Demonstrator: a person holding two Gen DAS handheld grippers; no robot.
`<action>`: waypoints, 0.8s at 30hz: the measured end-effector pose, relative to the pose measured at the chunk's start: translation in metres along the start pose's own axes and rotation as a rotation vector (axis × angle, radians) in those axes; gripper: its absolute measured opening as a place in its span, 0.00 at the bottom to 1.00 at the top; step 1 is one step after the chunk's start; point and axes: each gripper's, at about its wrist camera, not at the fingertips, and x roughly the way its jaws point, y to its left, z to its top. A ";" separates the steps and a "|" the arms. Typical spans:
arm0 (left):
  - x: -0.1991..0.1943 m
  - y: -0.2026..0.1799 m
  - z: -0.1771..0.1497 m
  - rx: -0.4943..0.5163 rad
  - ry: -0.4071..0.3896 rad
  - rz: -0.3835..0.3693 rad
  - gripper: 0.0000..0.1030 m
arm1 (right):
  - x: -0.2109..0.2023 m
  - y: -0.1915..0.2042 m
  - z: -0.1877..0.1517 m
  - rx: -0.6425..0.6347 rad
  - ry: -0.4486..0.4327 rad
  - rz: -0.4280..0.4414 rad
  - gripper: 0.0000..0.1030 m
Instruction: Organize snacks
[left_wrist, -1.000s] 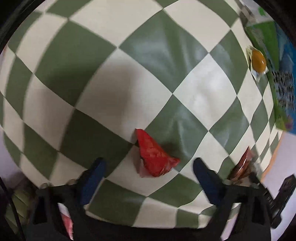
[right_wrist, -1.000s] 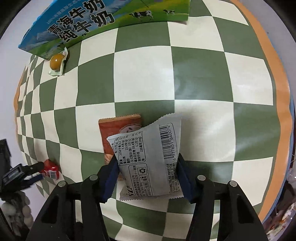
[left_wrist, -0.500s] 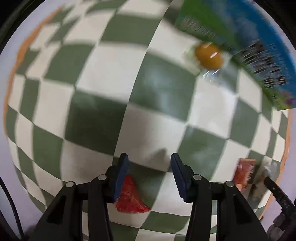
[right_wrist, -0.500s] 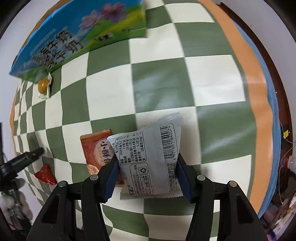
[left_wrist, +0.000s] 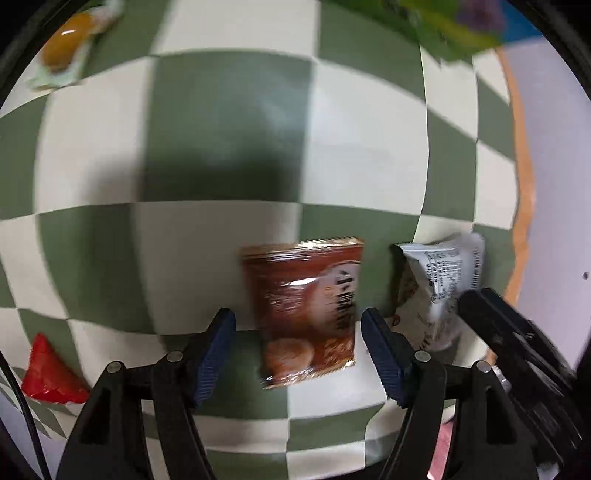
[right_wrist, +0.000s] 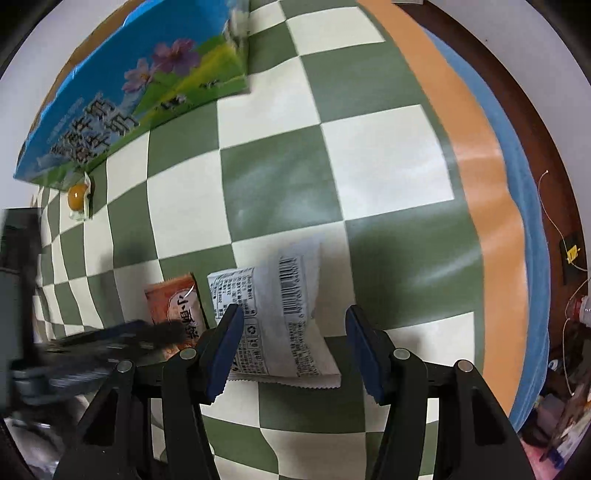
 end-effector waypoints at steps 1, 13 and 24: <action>0.004 -0.006 0.000 0.016 -0.007 0.025 0.67 | -0.002 -0.003 0.000 0.003 0.000 0.002 0.59; -0.019 0.034 -0.008 -0.011 -0.101 0.155 0.51 | 0.026 0.030 0.000 -0.070 0.051 0.022 0.59; -0.015 0.047 -0.003 -0.021 -0.092 0.162 0.56 | 0.046 0.056 0.007 -0.129 0.095 -0.004 0.60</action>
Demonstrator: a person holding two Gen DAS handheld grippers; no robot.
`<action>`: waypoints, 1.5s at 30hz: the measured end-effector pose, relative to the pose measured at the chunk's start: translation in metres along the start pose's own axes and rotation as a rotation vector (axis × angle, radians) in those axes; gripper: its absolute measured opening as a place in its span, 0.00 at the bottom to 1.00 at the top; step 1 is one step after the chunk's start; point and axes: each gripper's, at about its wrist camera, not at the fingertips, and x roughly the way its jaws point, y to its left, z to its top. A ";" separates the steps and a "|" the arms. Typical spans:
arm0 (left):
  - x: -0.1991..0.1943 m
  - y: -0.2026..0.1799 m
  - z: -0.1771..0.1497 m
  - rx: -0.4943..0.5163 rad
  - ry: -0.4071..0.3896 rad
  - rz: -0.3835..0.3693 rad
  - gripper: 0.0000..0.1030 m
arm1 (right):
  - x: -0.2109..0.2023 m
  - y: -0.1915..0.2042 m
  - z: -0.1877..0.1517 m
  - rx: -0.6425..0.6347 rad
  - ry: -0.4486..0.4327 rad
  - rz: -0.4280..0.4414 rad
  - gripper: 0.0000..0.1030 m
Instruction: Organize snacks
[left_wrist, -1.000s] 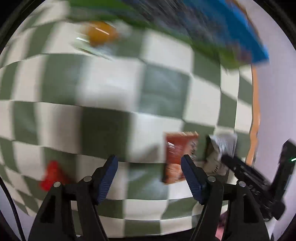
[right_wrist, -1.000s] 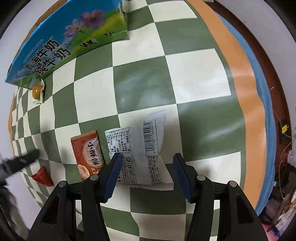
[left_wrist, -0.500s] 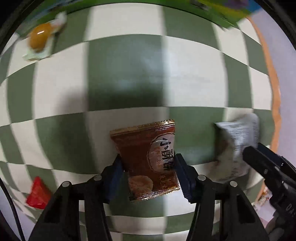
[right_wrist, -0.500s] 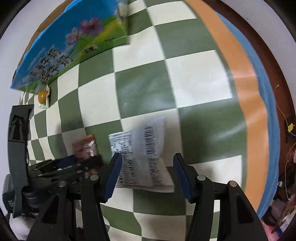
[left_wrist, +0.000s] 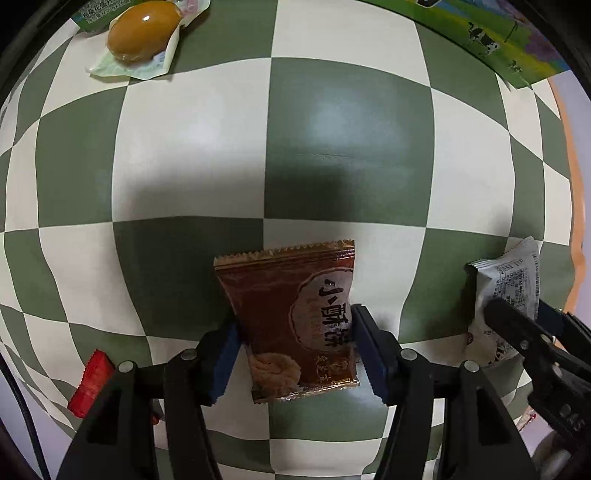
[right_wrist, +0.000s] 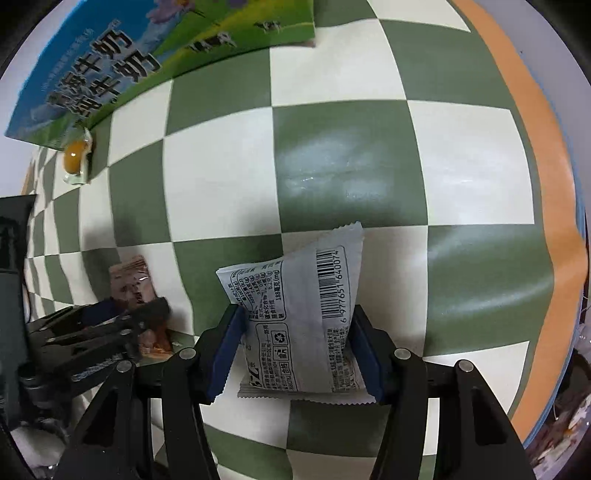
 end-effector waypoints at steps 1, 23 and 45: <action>0.002 -0.006 0.000 0.000 -0.001 -0.001 0.56 | -0.001 0.003 0.001 -0.018 0.002 -0.006 0.62; -0.090 -0.001 0.018 -0.008 -0.134 -0.055 0.51 | -0.038 0.022 0.004 -0.031 -0.085 0.096 0.52; -0.225 0.033 0.192 0.027 -0.336 -0.039 0.52 | -0.148 0.111 0.195 -0.112 -0.336 0.151 0.52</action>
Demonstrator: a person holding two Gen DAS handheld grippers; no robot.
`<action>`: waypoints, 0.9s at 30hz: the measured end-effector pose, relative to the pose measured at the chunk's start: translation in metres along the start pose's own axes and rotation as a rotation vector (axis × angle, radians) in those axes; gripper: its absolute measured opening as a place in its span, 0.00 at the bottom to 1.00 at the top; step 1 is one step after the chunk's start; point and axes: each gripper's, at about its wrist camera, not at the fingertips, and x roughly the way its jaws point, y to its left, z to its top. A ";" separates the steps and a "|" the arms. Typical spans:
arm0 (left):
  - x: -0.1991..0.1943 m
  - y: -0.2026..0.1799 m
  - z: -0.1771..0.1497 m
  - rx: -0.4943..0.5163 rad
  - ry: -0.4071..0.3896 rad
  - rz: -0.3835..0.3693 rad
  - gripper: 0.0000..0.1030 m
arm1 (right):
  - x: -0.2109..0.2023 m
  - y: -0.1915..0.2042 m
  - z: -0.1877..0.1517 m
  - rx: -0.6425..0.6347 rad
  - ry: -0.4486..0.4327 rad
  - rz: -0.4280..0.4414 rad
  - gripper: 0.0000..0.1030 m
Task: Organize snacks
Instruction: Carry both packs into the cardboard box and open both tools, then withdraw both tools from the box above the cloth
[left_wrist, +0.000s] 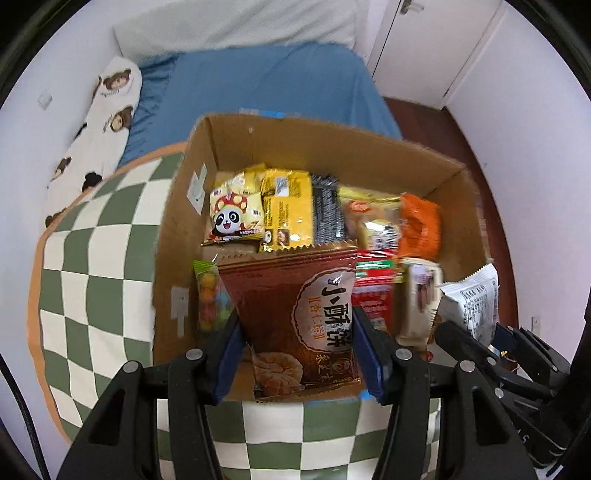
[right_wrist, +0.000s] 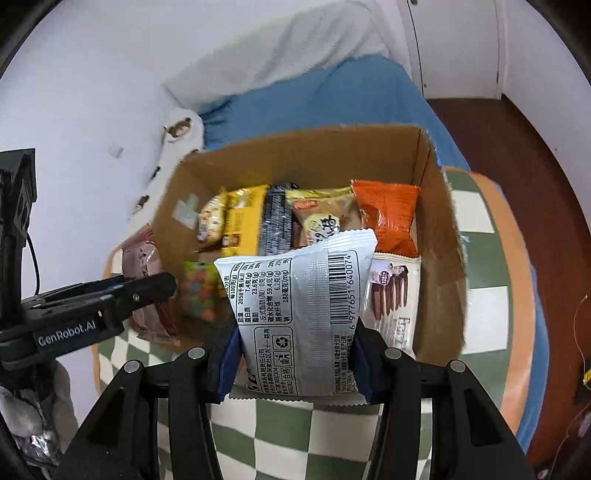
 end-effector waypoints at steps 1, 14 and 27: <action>0.009 0.001 0.003 -0.002 0.020 0.001 0.52 | 0.011 -0.003 0.002 0.008 0.025 -0.006 0.52; 0.050 0.007 -0.002 -0.015 0.066 0.022 0.79 | 0.052 -0.023 -0.002 0.022 0.090 -0.135 0.94; -0.005 0.008 -0.032 -0.040 -0.138 0.073 0.79 | -0.003 -0.008 -0.017 -0.052 -0.062 -0.235 0.94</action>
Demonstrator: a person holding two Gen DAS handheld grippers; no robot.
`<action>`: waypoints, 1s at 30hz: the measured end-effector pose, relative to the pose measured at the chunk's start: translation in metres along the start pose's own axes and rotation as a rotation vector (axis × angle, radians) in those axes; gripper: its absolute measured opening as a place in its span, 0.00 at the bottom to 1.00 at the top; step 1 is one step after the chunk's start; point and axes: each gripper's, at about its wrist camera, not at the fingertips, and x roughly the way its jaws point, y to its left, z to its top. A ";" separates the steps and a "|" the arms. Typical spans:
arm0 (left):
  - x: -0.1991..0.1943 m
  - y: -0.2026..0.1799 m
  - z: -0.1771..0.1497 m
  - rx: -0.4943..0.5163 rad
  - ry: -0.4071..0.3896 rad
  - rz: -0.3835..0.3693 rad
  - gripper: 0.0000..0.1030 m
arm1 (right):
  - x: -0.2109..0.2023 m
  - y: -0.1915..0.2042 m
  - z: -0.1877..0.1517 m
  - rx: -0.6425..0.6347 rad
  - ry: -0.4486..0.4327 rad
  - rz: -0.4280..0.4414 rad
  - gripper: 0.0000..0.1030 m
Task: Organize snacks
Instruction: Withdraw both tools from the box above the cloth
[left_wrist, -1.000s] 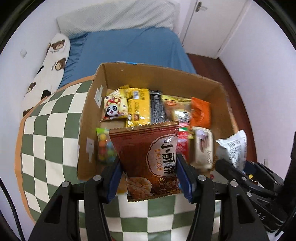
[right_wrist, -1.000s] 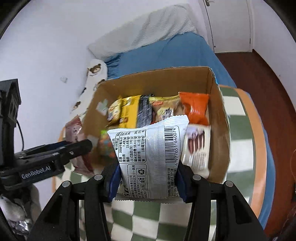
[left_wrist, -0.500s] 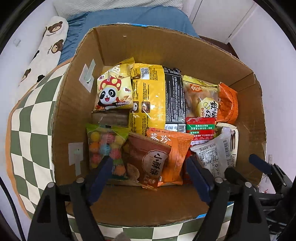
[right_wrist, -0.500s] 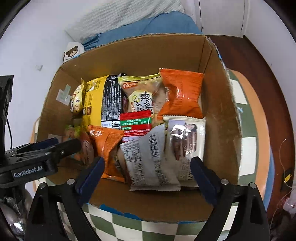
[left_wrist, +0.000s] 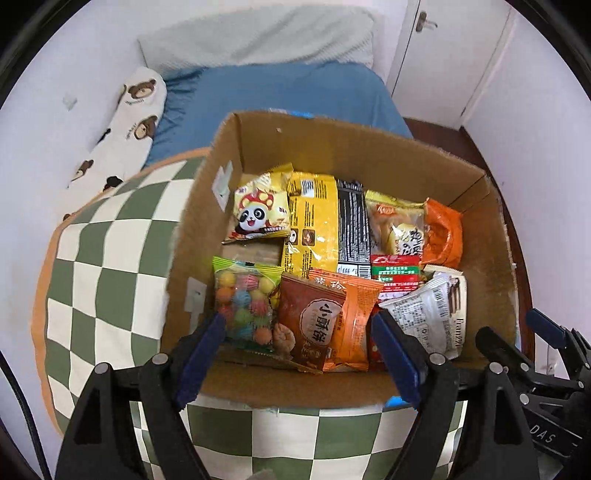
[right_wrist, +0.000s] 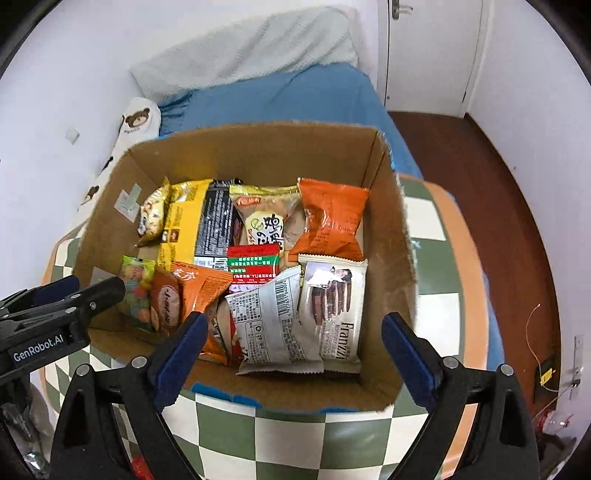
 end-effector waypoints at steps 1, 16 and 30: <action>-0.006 0.000 -0.003 -0.001 -0.014 0.002 0.79 | -0.006 0.000 -0.002 -0.001 -0.013 -0.004 0.94; -0.095 -0.011 -0.048 0.037 -0.234 0.035 0.79 | -0.102 -0.004 -0.040 0.003 -0.198 -0.019 0.94; -0.090 0.050 -0.115 -0.151 -0.155 0.100 0.79 | -0.095 0.032 -0.087 -0.084 -0.095 0.160 0.84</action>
